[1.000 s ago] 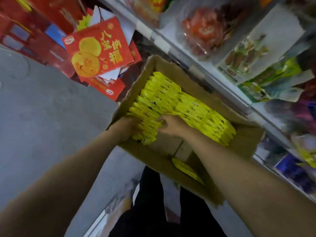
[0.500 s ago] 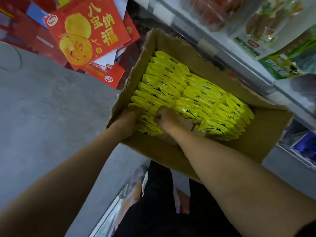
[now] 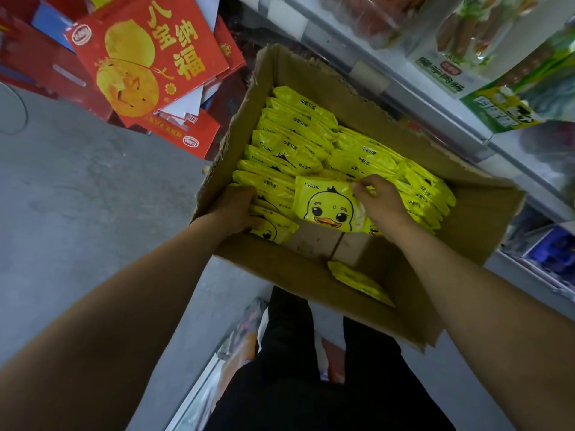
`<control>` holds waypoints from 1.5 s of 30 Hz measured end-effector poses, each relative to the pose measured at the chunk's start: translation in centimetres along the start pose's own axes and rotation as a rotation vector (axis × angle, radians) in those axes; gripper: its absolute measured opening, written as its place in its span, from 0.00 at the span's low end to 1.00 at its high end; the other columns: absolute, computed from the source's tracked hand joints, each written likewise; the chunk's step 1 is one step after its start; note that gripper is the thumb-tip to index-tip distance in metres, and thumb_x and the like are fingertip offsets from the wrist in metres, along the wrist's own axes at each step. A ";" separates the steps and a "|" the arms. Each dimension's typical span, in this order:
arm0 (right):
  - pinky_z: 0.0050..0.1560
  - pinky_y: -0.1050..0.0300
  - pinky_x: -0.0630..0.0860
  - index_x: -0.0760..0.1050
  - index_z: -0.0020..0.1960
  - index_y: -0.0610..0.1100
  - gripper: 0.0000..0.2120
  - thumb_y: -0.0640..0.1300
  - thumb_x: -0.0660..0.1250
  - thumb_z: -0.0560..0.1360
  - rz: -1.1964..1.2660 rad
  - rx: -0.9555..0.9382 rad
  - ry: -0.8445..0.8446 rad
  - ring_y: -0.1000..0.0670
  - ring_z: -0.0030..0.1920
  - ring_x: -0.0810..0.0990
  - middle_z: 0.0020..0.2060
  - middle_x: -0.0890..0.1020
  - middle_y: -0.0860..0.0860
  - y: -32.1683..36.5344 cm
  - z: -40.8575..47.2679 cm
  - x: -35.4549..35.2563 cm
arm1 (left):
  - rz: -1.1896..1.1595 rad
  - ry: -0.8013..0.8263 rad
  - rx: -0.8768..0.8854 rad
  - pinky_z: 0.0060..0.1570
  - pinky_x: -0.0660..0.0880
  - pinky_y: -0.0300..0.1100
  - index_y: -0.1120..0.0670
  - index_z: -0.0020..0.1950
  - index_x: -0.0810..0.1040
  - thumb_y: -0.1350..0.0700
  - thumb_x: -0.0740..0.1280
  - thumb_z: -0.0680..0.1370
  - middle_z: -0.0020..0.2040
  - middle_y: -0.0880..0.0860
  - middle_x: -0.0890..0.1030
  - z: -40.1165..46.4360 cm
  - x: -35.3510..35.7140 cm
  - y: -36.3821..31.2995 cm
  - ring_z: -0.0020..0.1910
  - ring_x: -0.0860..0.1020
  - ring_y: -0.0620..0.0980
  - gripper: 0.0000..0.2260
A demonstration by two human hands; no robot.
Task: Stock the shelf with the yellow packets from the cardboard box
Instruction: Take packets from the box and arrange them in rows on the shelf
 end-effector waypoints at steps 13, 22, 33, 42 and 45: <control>0.43 0.56 0.79 0.79 0.58 0.45 0.17 0.46 0.76 0.70 0.662 0.377 0.117 0.50 0.46 0.84 0.49 0.85 0.48 -2.7 -3.3 -1.5 | 0.227 -0.081 -0.045 0.52 0.76 0.45 0.44 0.51 0.84 0.45 0.75 0.70 0.55 0.54 0.81 -0.8 0.4 -1.9 0.55 0.78 0.57 0.11; 0.36 0.60 0.82 0.77 0.57 0.43 0.09 0.37 0.69 0.77 0.839 0.317 0.254 0.53 0.40 0.86 0.42 0.87 0.51 -3.7 -8.2 -6.3 | -0.071 -0.160 0.067 0.39 0.66 0.43 0.52 0.41 0.76 0.49 0.73 0.74 0.37 0.52 0.76 -6.2 -0.8 -7.0 0.44 0.76 0.55 0.10; 0.43 0.55 0.83 0.73 0.66 0.40 0.25 0.38 0.68 0.69 0.956 0.056 0.361 0.50 0.45 0.86 0.48 0.86 0.48 -10.6 -19.2 -19.4 | -0.428 -0.357 0.260 0.38 0.67 0.45 0.52 0.48 0.71 0.48 0.69 0.77 0.36 0.48 0.71 -16.9 7.1 -21.4 0.38 0.71 0.51 0.10; 0.40 0.56 0.82 0.75 0.63 0.42 0.21 0.35 0.65 0.70 1.169 -0.202 0.182 0.49 0.45 0.85 0.50 0.86 0.47 -23.1 -32.7 -35.2 | -0.669 -0.052 0.501 0.38 0.76 0.39 0.56 0.47 0.76 0.53 0.77 0.71 0.42 0.55 0.84 -26.4 18.1 -41.9 0.37 0.81 0.47 0.13; 0.43 0.52 0.84 0.76 0.62 0.40 0.20 0.35 0.64 0.70 1.214 -0.297 0.065 0.46 0.46 0.85 0.50 0.85 0.45 -26.6 -36.6 -40.1 | -0.580 0.020 0.620 0.41 0.79 0.42 0.57 0.48 0.79 0.61 0.75 0.71 0.44 0.54 0.85 -29.2 20.7 -48.4 0.40 0.83 0.49 0.09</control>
Point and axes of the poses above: each hand's wrist, its own z-axis towards the middle knuckle, its own x-axis out of the palm, y = z × x, the point moved 2 cm from there along z, towards the middle knuckle
